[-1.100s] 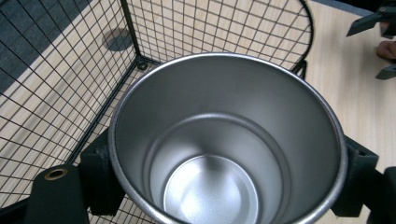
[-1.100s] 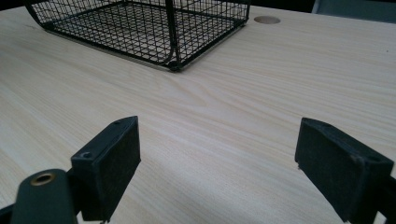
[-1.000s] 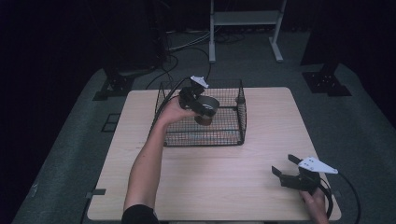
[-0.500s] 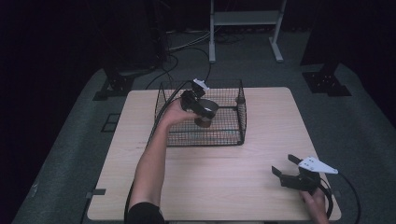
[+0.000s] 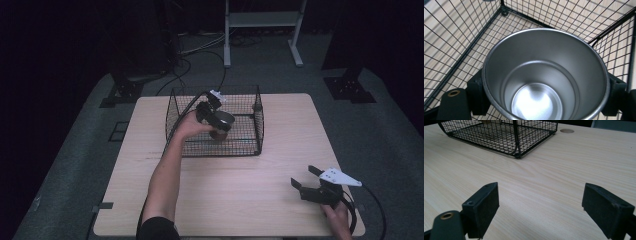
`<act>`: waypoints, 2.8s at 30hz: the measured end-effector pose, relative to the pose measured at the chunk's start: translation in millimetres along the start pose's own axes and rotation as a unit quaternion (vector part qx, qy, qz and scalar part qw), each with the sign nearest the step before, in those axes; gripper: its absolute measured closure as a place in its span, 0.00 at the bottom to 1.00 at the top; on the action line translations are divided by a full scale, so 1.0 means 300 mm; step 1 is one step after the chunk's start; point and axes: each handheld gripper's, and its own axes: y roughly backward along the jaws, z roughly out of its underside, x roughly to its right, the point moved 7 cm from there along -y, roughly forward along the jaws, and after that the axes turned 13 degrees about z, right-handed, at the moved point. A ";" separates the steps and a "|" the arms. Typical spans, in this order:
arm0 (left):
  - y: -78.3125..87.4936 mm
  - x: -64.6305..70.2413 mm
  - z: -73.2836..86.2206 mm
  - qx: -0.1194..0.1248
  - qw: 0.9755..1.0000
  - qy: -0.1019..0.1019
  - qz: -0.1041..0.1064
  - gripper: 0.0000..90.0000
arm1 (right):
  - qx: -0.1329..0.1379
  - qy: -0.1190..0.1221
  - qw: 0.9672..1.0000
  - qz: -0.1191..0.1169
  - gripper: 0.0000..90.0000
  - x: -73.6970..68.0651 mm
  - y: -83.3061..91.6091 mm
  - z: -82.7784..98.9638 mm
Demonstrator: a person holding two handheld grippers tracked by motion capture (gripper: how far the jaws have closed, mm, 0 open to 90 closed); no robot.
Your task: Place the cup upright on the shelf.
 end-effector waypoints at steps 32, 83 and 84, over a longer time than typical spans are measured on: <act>-0.061 -0.053 0.043 -0.010 1.000 0.022 -0.008 0.19 | 0.001 -0.001 1.000 0.000 0.15 0.001 0.000 0.000; 0.040 0.010 0.046 -0.030 0.999 0.013 -0.033 0.09 | 0.004 -0.006 1.000 -0.001 0.15 0.005 -0.001 -0.003; 0.045 0.011 0.043 -0.027 0.999 0.012 -0.033 0.09 | 0.004 -0.006 1.000 -0.001 0.15 0.005 -0.001 -0.003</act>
